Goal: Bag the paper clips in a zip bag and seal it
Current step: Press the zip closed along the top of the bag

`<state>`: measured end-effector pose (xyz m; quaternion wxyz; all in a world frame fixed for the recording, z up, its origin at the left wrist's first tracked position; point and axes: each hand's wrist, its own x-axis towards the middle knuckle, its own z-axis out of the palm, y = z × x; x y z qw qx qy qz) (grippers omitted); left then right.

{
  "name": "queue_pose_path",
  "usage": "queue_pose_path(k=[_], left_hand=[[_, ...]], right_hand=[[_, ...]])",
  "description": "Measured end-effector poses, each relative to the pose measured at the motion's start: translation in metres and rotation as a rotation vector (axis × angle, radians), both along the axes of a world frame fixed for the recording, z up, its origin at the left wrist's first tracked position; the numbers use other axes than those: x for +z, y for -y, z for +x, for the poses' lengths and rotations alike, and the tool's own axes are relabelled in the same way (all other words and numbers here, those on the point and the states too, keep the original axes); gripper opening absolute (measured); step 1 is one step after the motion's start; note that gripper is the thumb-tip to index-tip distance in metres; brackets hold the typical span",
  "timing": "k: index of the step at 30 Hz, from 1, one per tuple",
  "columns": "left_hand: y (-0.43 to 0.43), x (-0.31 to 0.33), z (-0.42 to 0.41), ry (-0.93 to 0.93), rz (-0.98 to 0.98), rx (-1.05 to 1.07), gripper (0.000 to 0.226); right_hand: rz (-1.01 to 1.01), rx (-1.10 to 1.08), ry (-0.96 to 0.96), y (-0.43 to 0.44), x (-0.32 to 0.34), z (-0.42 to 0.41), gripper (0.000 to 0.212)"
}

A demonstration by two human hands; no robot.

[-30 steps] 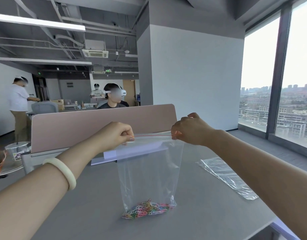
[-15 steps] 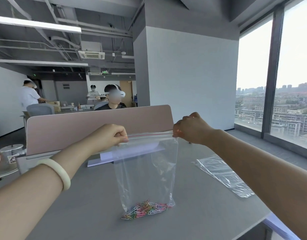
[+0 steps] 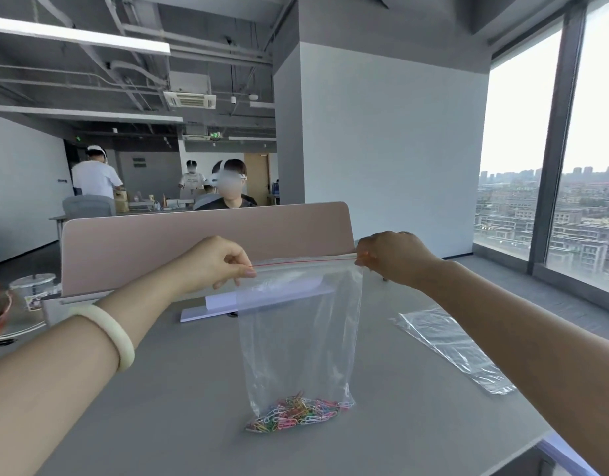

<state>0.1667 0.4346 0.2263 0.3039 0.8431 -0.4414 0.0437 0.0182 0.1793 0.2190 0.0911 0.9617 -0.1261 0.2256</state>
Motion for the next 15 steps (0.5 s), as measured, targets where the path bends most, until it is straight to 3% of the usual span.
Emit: queue_pose_path(k=[7, 10, 13, 15], left_hand=[[0.024, 0.008, 0.045, -0.043, 0.009, 0.096, 0.01], [0.041, 0.023, 0.061, 0.069, -0.107, 0.165, 0.019], [0.043, 0.043, 0.053, 0.258, -0.359, 0.188, 0.015], [0.035, 0.041, 0.037, 0.4, -0.434, 0.18, 0.014]], right_hand=[[0.538, 0.053, 0.122, 0.009, 0.003, 0.046, 0.014], [0.713, 0.094, 0.322, 0.017, 0.022, 0.069, 0.017], [0.697, 0.157, 0.551, 0.013, 0.051, 0.066, 0.021], [0.655, 0.205, 0.59, 0.006, 0.055, 0.048, 0.015]])
